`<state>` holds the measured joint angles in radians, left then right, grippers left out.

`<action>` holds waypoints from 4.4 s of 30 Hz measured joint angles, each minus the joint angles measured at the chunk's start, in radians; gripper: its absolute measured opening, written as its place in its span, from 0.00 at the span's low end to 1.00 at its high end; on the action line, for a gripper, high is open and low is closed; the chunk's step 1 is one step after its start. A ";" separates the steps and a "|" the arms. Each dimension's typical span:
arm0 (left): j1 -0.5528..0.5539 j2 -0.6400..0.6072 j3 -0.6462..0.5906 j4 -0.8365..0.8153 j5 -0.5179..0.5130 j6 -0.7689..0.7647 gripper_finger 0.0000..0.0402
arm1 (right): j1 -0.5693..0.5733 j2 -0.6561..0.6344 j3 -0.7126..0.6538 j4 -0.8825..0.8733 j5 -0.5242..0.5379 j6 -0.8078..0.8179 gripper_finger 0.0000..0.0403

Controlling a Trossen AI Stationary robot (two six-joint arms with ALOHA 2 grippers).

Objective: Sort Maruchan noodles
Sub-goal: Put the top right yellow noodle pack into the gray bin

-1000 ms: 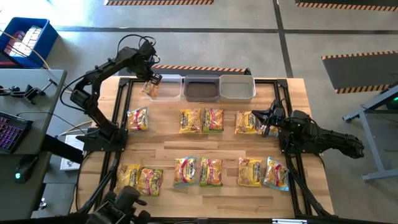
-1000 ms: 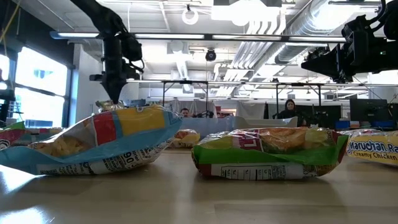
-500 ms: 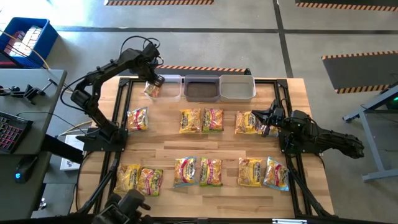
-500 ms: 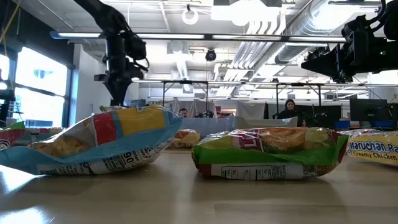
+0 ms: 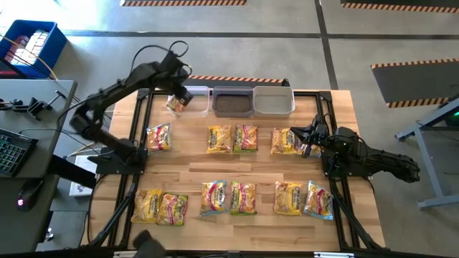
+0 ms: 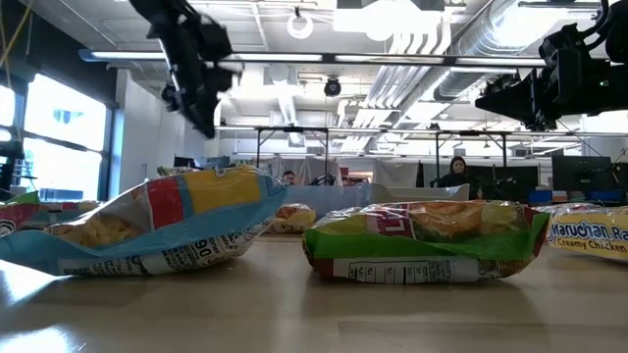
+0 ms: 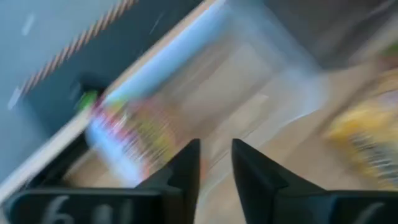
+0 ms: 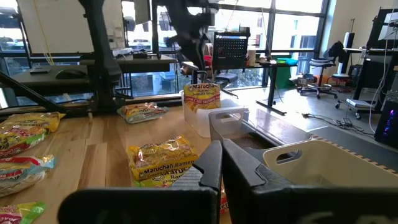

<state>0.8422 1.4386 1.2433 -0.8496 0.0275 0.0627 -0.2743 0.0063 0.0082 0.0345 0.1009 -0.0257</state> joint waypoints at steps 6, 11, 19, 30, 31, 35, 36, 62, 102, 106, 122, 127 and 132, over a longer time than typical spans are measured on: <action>-0.115 -0.204 -0.325 0.498 0.170 -0.080 0.01 | 0.000 0.000 0.000 0.000 0.000 0.000 0.00; -0.221 -0.297 -0.625 1.020 0.174 -0.104 0.02 | 0.000 0.000 0.000 0.000 0.000 0.000 0.00; -0.314 -0.284 -0.931 1.691 0.173 -0.126 0.00 | 0.000 0.000 0.000 0.000 0.000 0.000 0.00; -0.321 -0.284 -0.998 1.872 0.254 -0.088 0.00 | 0.000 0.000 0.000 0.000 0.000 0.000 0.00; -0.321 -0.284 -0.998 1.869 0.275 -0.088 0.00 | 0.000 0.000 0.000 0.000 0.000 0.000 0.00; -0.321 -0.284 -0.998 1.855 0.351 -0.082 0.00 | 0.000 0.000 0.000 0.000 0.000 0.000 0.00; -0.321 -0.284 -0.998 1.851 0.356 -0.079 0.00 | 0.000 0.000 0.000 0.000 0.000 0.000 0.00; -0.301 -0.283 -0.998 1.751 0.274 -0.007 0.00 | 0.000 0.000 0.000 0.526 0.000 0.072 0.00; -0.227 -0.283 -0.997 1.694 0.290 -0.001 0.00 | -0.001 1.021 0.339 -0.402 0.179 1.129 0.70; -0.227 -0.283 -0.997 1.683 0.293 0.000 0.00 | -0.001 1.058 0.342 -0.356 0.162 1.132 0.70; -0.228 -0.283 -0.997 1.671 0.311 0.001 0.00 | -0.001 1.203 0.342 -0.147 0.132 1.111 0.53; -0.228 -0.283 -0.997 1.661 0.312 0.002 0.00 | -0.001 1.205 0.340 -0.122 0.124 1.088 0.41; -0.228 -0.283 -0.997 1.661 0.342 0.002 0.00 | 0.000 1.205 0.340 -0.108 0.129 1.025 0.25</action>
<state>0.6144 1.1561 0.2462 0.8112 0.3697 0.0643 -0.2745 1.2118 0.3485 -0.0731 0.2295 0.9993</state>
